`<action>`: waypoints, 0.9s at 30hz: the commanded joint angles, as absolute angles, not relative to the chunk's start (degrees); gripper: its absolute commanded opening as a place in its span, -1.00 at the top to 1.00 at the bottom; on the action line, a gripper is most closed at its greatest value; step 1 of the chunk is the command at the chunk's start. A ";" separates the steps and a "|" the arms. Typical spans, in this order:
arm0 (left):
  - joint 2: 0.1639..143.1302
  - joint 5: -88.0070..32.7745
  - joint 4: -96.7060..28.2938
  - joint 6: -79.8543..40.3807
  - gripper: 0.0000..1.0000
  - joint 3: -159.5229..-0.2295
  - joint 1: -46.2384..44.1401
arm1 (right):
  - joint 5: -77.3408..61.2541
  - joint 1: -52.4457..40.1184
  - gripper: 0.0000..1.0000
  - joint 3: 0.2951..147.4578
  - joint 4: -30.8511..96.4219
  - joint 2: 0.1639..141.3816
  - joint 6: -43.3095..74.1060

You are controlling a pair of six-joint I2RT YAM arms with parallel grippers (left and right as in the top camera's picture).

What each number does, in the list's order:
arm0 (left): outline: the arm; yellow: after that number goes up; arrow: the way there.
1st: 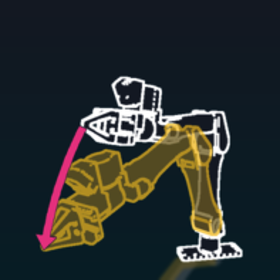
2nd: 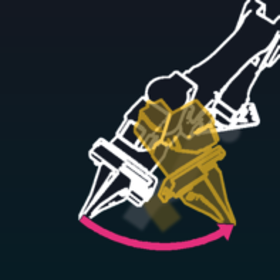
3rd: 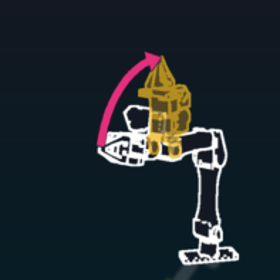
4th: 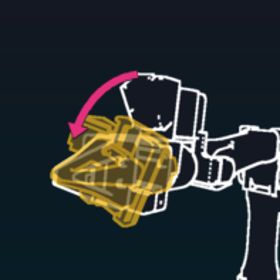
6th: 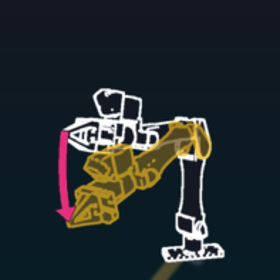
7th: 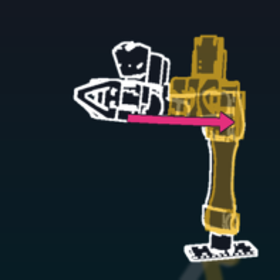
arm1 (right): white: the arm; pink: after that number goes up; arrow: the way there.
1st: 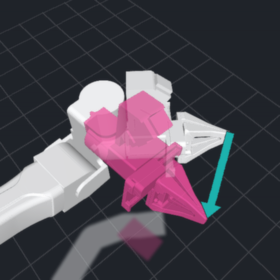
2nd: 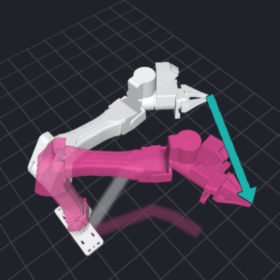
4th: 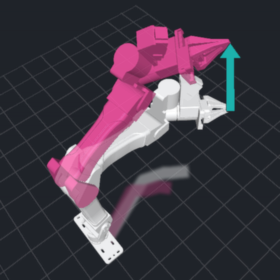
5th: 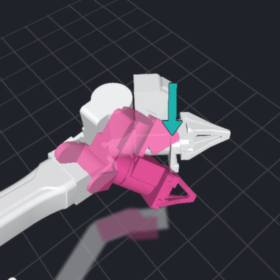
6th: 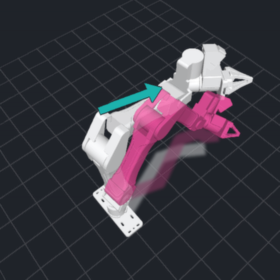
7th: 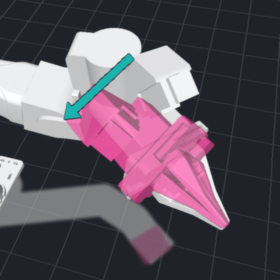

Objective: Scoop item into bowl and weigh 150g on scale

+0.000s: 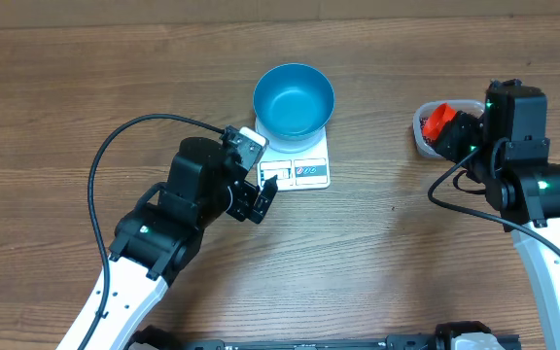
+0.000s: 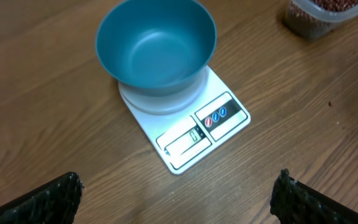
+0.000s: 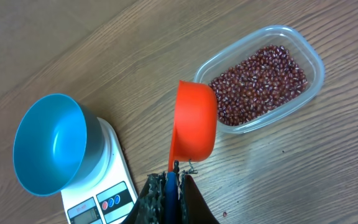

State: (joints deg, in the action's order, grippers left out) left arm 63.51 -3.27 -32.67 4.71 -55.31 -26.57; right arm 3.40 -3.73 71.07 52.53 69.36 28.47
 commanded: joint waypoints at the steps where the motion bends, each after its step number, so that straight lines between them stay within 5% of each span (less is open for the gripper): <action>1: 64.49 -4.54 -32.18 5.56 -0.99 -54.78 -26.28 | 4.03 -3.40 0.92 72.82 52.23 68.36 28.47; 27: 73.19 -6.35 -30.96 5.58 -0.99 -55.05 -26.28 | 4.45 -3.40 0.93 72.82 54.19 68.36 26.50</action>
State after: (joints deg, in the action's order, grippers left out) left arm 73.73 -3.99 -32.34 4.71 -55.27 -26.57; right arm 3.44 -3.75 71.07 54.17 69.36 26.96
